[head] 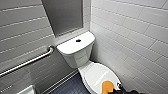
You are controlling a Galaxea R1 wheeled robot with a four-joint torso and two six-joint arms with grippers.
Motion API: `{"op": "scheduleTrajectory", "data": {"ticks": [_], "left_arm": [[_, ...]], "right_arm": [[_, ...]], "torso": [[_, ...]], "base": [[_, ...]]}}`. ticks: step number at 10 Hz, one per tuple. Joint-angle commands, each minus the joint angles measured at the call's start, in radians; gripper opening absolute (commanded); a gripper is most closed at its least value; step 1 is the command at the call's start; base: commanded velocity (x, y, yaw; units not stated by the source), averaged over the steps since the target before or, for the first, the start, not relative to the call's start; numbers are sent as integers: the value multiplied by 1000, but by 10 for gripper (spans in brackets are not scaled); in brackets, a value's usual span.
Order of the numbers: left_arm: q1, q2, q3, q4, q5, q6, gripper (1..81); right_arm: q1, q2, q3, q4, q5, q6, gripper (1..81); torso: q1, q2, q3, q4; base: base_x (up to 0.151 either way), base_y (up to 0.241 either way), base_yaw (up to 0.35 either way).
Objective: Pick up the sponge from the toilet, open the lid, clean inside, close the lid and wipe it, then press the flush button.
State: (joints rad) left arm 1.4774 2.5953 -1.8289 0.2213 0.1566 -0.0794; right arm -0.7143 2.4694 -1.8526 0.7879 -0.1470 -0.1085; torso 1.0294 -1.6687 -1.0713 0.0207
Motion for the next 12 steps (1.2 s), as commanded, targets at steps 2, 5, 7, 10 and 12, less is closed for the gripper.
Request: {"op": "scheduleTrajectory", "data": {"ticks": [2,5,7,10,12], "left_arm": [[14,-23,25,0,78,7,811],[14,-35,23,-10,75,4,811],[14,-33,17,-10,44,-2,811],[14,-35,14,-11,26,-5,811],[10,-26,-1,-8,11,-5,811]], "right_arm": [[-144,-307,214,-9,52,0,10],[-342,-428,260,-13,99,-6,10],[-486,-427,290,-36,154,-20,10],[-659,-360,380,-169,282,-22,10],[-725,-306,373,-248,284,-22,10]], "torso": [[0,0,0,0],[0,0,0,0],[0,0,0,0],[0,0,0,0],[0,0,0,0]], "base": [[0,0,0],[0,0,0],[0,0,0],[0,0,0],[0,0,0]]}}
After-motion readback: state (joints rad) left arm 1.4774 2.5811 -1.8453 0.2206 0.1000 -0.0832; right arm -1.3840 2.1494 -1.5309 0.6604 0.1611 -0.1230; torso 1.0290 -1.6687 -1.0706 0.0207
